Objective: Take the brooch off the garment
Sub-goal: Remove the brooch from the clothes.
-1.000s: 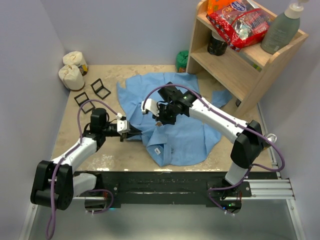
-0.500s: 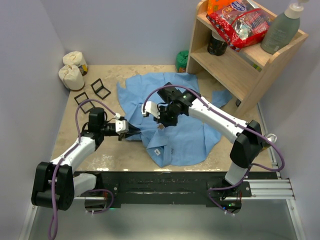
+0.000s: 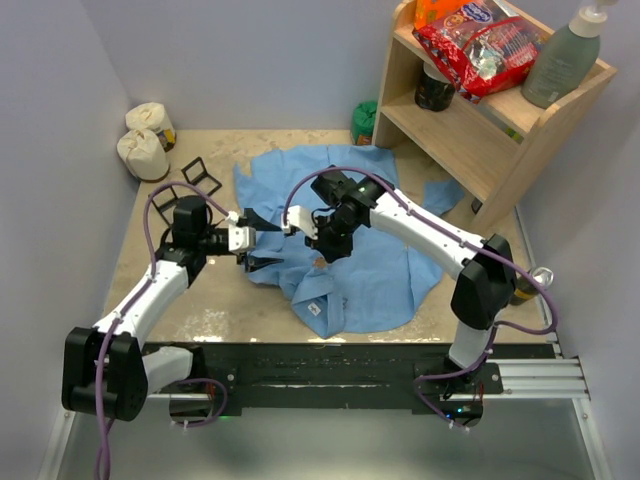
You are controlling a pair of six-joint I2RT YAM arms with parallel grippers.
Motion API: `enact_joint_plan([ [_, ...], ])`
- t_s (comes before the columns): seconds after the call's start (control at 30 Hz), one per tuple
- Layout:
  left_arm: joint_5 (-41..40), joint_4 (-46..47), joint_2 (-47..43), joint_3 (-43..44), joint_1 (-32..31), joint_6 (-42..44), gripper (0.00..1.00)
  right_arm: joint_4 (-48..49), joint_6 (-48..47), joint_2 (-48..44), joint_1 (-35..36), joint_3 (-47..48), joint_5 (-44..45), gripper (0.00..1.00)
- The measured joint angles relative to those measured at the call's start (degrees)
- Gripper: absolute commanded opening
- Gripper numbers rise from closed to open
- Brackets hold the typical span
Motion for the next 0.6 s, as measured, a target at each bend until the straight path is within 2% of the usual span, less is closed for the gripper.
enact_joint_plan([
  [0.23,0.3,-5.8,0.1,1.1,-3.0,3.7,0.72,-1.4,0.2,2.1,0.0,3.7,-3.3,0.00],
  [0.6,-0.6,-6.8,1.8,3.0,-8.4,3.0,0.68,-2.4,0.6,3.8,-1.3,4.6,-6.7,0.00],
])
